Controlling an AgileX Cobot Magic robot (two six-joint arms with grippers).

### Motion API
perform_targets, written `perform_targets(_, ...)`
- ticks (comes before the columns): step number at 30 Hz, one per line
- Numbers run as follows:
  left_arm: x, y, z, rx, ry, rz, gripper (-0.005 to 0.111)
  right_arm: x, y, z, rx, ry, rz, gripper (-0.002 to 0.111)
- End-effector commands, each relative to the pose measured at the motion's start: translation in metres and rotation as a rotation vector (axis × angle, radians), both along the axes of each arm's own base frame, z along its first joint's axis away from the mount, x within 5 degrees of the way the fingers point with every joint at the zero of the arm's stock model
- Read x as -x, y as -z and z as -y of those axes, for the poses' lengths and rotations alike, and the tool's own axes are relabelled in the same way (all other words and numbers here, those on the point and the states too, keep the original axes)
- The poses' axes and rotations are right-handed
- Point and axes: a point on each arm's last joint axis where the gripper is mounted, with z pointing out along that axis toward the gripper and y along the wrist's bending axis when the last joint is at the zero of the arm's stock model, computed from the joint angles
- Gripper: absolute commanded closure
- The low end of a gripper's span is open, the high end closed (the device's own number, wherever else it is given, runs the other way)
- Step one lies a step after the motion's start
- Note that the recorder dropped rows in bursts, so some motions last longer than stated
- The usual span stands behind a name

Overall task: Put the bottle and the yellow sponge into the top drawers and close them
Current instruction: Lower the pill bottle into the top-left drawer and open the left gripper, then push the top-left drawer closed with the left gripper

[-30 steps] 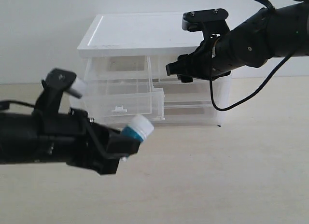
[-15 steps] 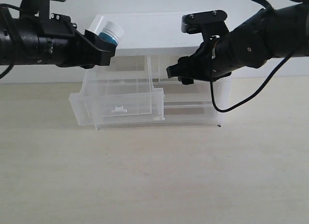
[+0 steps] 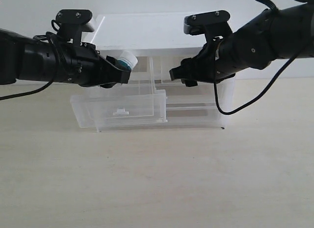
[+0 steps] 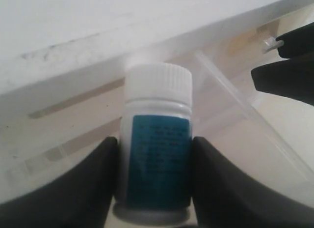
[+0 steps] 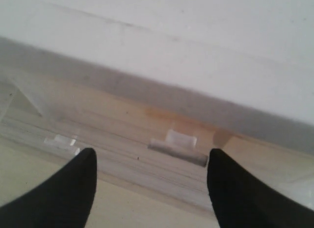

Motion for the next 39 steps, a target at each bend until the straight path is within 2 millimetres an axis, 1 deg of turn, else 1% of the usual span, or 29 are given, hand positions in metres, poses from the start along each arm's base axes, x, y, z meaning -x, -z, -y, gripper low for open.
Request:
perform_targets(1,0.0,-0.01,0.001,0.031,0.011,0.014,0.051,-0.005,-0.006,0.002,0.008,-0.016,0.045,0.049)
perform_targets(2,0.0,-0.012,0.001,0.029,0.003,0.021,0.046,-0.005,-0.006,0.002,0.008,-0.016,0.045,0.049)
perform_targets(6,0.001,-0.017,-0.001,0.019,-0.006,0.041,0.046,-0.005,-0.006,0.002,0.008,-0.016,0.045,0.049)
perform_targets(8,0.006,-0.025,-0.001,0.024,0.017,0.055,0.046,-0.004,-0.006,0.002,0.009,-0.016,0.044,0.049)
perform_targets(11,0.023,-0.045,-0.001,0.092,0.074,0.019,0.046,-0.004,-0.006,0.002,0.011,-0.018,0.045,0.049)
perform_targets(13,0.04,-0.053,0.0,0.082,0.154,-0.045,0.046,-0.004,-0.006,0.002,0.011,-0.018,0.045,0.049)
perform_targets(15,0.057,-0.058,-0.005,0.02,0.198,-0.121,0.047,-0.005,-0.006,0.002,0.008,-0.02,0.05,0.049)
perform_targets(17,0.067,-0.055,-0.012,0.004,0.153,-0.224,0.05,-0.005,-0.007,0.001,0.003,-0.022,0.056,0.049)
perform_targets(19,0.076,-0.048,-0.018,-0.036,0.128,-0.278,0.054,-0.005,-0.007,0.001,-0.003,-0.024,0.063,0.049)
perform_targets(23,0.089,-0.02,-0.021,-0.054,0.118,-0.393,0.055,-0.005,-0.007,0.001,-0.003,-0.024,0.063,0.049)
perform_targets(25,0.094,-0.009,-0.02,-0.058,0.113,-0.417,0.054,-0.005,-0.007,0.001,-0.002,-0.023,0.061,0.049)
perform_targets(27,0.095,0.002,-0.019,-0.067,0.095,-0.42,0.054,-0.005,-0.007,0.0,-0.005,-0.023,0.06,0.049)
perform_targets(31,0.087,0.012,-0.018,-0.046,0.041,-0.408,0.054,-0.005,-0.007,0.001,0.0,-0.02,0.052,0.049)
perform_targets(35,0.069,0.019,-0.019,-0.068,-0.017,-0.297,0.054,-0.004,-0.006,0.001,0.002,-0.017,0.046,0.049)
perform_targets(39,0.052,0.022,-0.015,-0.08,-0.047,-0.246,0.054,-0.004,-0.006,0.001,0.002,-0.017,0.046,0.049)
